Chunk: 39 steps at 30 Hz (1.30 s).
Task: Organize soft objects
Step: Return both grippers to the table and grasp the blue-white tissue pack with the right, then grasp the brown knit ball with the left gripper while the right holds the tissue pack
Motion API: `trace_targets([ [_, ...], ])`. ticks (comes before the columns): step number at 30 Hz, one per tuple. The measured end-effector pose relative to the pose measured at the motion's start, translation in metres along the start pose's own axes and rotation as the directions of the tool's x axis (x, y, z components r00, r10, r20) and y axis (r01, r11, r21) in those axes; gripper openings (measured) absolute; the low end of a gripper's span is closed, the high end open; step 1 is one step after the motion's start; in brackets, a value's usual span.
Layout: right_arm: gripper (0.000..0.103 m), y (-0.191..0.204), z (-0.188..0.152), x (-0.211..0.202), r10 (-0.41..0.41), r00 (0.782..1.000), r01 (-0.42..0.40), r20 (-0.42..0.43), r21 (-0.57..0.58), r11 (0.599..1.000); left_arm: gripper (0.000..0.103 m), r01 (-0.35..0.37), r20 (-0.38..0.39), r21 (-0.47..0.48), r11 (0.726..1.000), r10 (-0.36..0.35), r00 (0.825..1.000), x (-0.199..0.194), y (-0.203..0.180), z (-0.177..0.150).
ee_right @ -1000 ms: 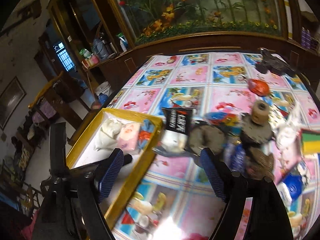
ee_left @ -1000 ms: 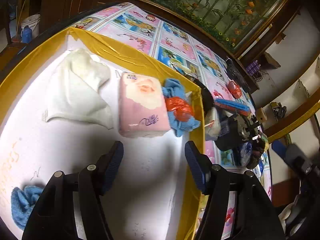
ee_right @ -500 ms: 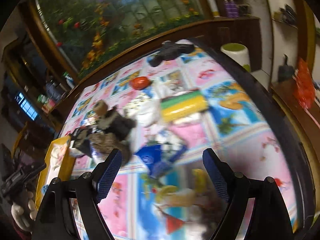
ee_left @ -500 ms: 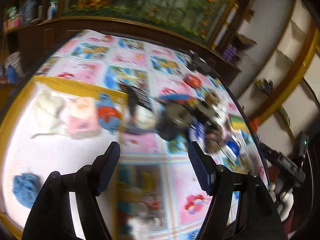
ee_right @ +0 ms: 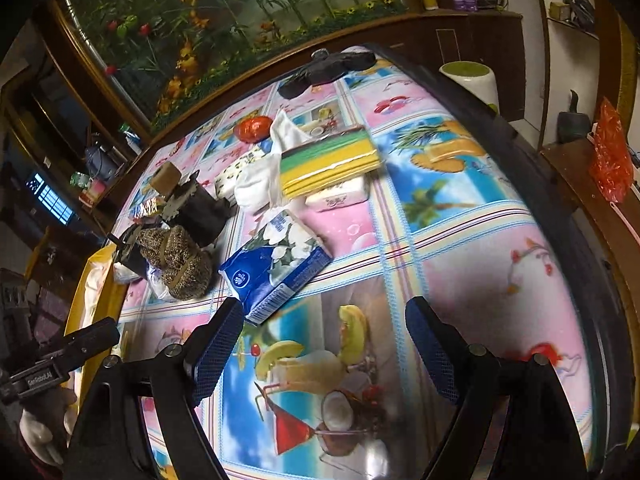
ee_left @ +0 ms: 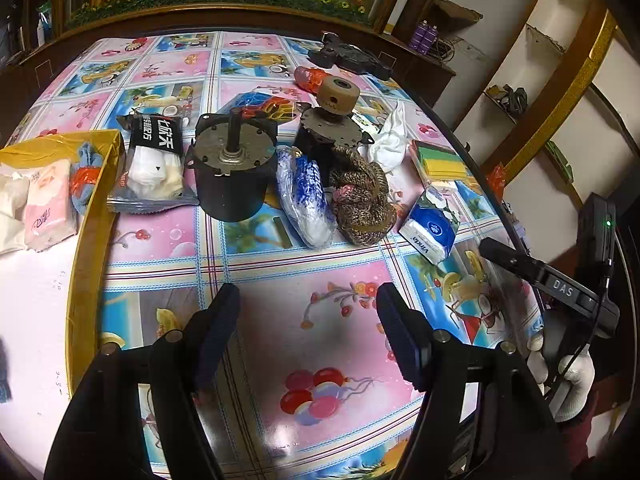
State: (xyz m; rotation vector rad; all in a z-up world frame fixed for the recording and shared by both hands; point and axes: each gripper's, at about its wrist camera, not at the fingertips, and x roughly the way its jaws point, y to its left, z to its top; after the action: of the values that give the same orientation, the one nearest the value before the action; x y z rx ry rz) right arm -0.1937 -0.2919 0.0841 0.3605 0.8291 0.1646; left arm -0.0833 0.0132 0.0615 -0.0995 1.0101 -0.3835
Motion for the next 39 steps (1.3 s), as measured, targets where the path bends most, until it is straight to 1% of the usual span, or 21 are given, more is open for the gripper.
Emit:
trace_targets([
  [4,0.084,0.012,0.007,0.024,0.005,0.999,-0.004,-0.044,0.006,1.000,0.070,0.000,0.002,-0.010,1.000,0.000,1.000,0.000,0.000,-0.002],
  [6,0.084,0.019,0.016,0.036,0.001,0.998,0.000,-0.055,0.017,1.000,0.070,-0.011,0.007,-0.009,1.000,0.011,1.000,0.000,-0.002,-0.004],
  [10,0.084,0.029,0.035,0.057,-0.010,0.998,0.014,-0.060,0.060,0.998,0.070,-0.044,0.037,0.034,0.998,0.042,0.998,-0.006,-0.011,-0.003],
  [13,0.086,0.041,0.043,0.073,-0.061,0.996,0.065,-0.069,0.052,0.997,0.070,-0.050,0.054,0.054,0.997,0.047,0.997,-0.009,-0.015,-0.001],
  [16,0.088,0.060,0.043,0.087,-0.153,0.986,0.151,-0.070,-0.039,0.988,0.070,-0.049,0.056,0.051,0.997,0.046,0.997,-0.009,-0.015,0.002],
  [17,0.082,0.064,0.042,0.089,-0.171,0.983,0.166,-0.073,-0.065,0.984,0.070,-0.052,0.057,0.056,0.997,0.049,0.997,-0.009,-0.016,0.003],
  [18,0.075,0.066,0.040,0.089,-0.179,0.981,0.173,-0.071,-0.087,0.981,0.070,-0.054,0.058,0.061,0.997,0.050,0.997,-0.008,-0.017,0.004],
  [19,0.072,0.066,0.038,0.086,-0.185,0.980,0.177,-0.069,-0.110,0.978,0.070,-0.054,0.058,0.070,0.996,0.050,0.997,-0.007,-0.020,0.005],
  [21,0.072,0.061,0.036,0.082,-0.185,0.980,0.177,-0.069,-0.108,0.978,0.070,-0.055,0.061,0.101,0.993,0.049,0.997,-0.005,-0.027,0.009],
  [22,0.072,0.052,0.034,0.077,-0.200,0.978,0.193,-0.062,-0.106,0.975,0.070,-0.060,0.066,0.119,0.991,0.052,0.996,-0.002,-0.032,0.012],
  [24,0.072,0.038,0.030,0.065,-0.204,0.977,0.199,-0.053,-0.092,0.976,0.070,-0.069,0.079,0.151,0.986,0.057,0.995,0.004,-0.042,0.019],
  [27,0.072,0.015,0.028,0.049,-0.184,0.982,0.182,-0.042,-0.048,0.982,0.070,-0.095,0.088,0.202,0.975,0.078,0.993,0.021,-0.054,0.034],
  [31,0.073,-0.001,0.028,0.035,-0.146,0.989,0.145,-0.030,-0.033,0.989,0.069,-0.100,0.058,0.234,0.967,0.089,0.994,0.048,-0.065,0.049],
  [34,0.075,-0.002,0.026,0.033,-0.138,0.990,0.137,-0.024,-0.049,0.989,0.069,-0.073,0.037,0.274,0.959,0.065,0.997,0.058,-0.078,0.050],
  [37,0.077,-0.003,0.024,0.033,-0.126,0.992,0.125,-0.014,-0.062,0.990,0.069,0.043,-0.006,0.310,0.950,-0.044,0.999,0.056,-0.092,0.048],
  [38,0.077,-0.005,0.023,0.032,-0.116,0.993,0.115,-0.012,-0.058,0.992,0.069,0.048,-0.006,0.316,0.948,-0.049,0.999,0.056,-0.095,0.047],
  [39,0.078,-0.007,0.023,0.031,-0.109,0.994,0.108,-0.012,-0.053,0.993,0.069,0.026,0.004,0.322,0.946,-0.029,1.000,0.057,-0.099,0.047],
])
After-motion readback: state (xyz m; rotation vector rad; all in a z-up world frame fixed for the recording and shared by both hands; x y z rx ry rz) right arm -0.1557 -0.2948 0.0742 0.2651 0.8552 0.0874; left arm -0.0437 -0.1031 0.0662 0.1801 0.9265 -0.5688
